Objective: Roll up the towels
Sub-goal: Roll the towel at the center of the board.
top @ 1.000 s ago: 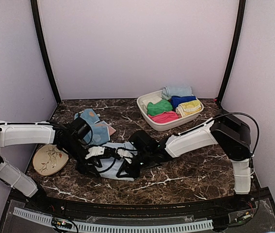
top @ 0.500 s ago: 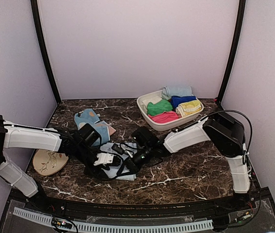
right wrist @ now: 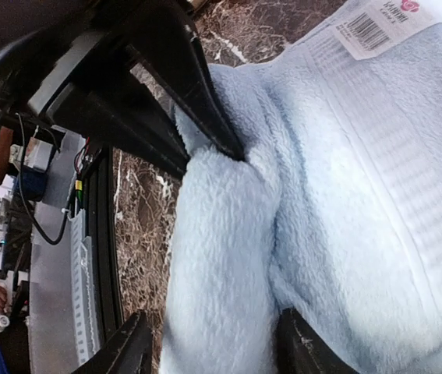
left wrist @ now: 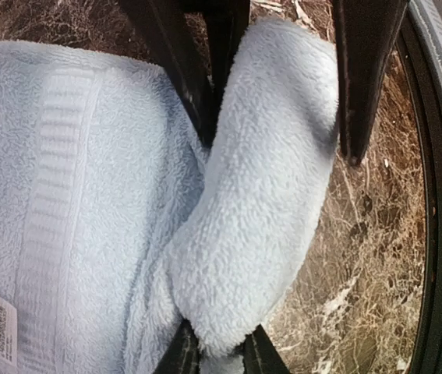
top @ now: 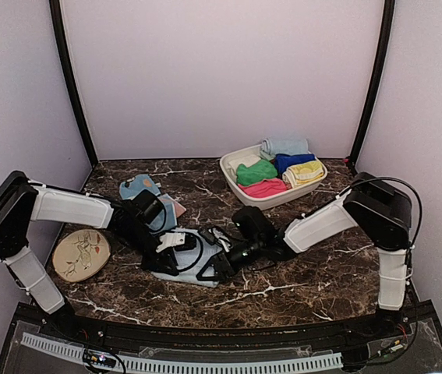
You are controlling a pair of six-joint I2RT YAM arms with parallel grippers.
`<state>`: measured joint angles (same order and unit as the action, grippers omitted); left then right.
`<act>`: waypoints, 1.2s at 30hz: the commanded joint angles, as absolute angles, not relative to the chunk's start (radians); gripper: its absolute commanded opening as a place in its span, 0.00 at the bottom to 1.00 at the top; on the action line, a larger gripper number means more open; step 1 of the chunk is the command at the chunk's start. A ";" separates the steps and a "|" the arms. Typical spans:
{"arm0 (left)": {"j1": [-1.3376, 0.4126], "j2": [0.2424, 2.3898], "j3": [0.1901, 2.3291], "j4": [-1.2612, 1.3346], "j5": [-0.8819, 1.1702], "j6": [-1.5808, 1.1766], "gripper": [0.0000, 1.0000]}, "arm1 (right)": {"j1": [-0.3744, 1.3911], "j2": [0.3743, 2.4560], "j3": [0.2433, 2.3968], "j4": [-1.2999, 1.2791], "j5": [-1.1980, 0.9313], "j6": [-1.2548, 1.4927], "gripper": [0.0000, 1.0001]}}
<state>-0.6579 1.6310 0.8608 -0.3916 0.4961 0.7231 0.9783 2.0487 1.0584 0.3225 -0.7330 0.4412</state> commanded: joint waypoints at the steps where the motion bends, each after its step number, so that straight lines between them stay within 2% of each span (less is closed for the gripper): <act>1: -0.587 1.732 0.920 -0.603 0.543 0.693 0.17 | 0.975 1.916 0.951 0.378 -0.506 0.406 0.64; 2: -0.585 1.744 0.933 -0.621 0.560 0.694 0.16 | 0.977 1.879 0.910 0.393 -0.453 0.381 0.87; 3: -0.584 1.753 0.944 -0.637 0.578 0.696 0.16 | 0.981 1.843 0.882 0.393 -0.380 0.357 0.98; 7: -0.580 1.778 0.990 -0.710 0.646 0.713 0.15 | 1.027 1.643 0.802 0.341 0.049 0.283 1.00; 9: -0.579 1.786 1.007 -0.748 0.662 0.723 0.14 | 1.053 1.506 0.727 0.421 0.228 0.236 1.00; 12: -0.580 1.790 1.027 -0.808 0.702 0.745 0.14 | 1.042 1.378 0.655 0.453 0.506 0.379 1.00; 14: -0.579 1.796 1.032 -0.836 0.724 0.755 0.14 | 0.997 1.330 0.602 0.521 0.348 0.375 1.00; 16: -0.580 1.812 1.033 -0.842 0.720 0.751 0.14 | 1.001 1.315 0.540 0.650 0.138 0.245 1.00; 17: -0.580 1.822 1.034 -0.847 0.717 0.752 0.14 | 1.029 1.320 0.538 0.656 0.110 0.177 1.00; 21: -0.580 1.861 1.042 -0.832 0.693 0.723 0.14 | 1.232 1.389 0.594 0.551 0.280 -0.183 0.98; 27: -0.580 1.917 1.078 -0.812 0.616 0.673 0.13 | 1.434 1.553 0.661 0.564 0.312 -0.538 0.83; 36: -0.580 1.945 1.093 -0.800 0.552 0.640 0.12 | 1.451 1.853 0.868 0.574 0.266 -0.794 0.67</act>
<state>-0.5751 1.8870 1.1126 -0.8162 0.7151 0.6643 1.4555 1.7668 0.7948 0.5308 0.2691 -0.6273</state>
